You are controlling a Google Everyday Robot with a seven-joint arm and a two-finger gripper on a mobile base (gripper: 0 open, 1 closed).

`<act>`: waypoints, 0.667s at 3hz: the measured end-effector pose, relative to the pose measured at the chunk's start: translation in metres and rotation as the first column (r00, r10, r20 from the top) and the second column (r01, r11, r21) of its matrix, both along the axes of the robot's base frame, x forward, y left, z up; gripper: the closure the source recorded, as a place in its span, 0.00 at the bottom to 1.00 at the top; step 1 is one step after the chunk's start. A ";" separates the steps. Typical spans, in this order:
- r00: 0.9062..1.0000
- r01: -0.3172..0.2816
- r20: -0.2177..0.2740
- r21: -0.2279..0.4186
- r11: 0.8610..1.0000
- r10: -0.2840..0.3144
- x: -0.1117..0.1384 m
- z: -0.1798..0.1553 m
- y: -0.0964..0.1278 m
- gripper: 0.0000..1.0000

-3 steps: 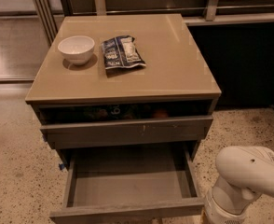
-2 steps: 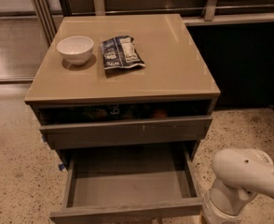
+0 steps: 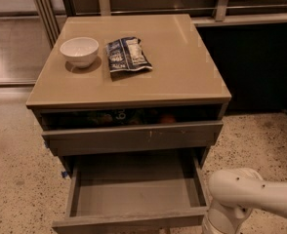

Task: Close middle drawer

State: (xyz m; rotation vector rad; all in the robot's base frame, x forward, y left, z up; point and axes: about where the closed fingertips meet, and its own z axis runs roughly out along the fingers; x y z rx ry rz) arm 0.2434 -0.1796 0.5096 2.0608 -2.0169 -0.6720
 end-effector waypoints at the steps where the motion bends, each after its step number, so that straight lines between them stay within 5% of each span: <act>1: 0.998 -0.034 -0.047 0.000 0.999 0.034 -0.016 -0.029 0.007 1.00; 2: 0.990 -0.073 -0.119 0.000 0.997 0.072 -0.041 -0.071 0.012 1.00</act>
Offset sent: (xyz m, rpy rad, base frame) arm -0.0487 0.0153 -0.0879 -0.0040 0.1451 0.0824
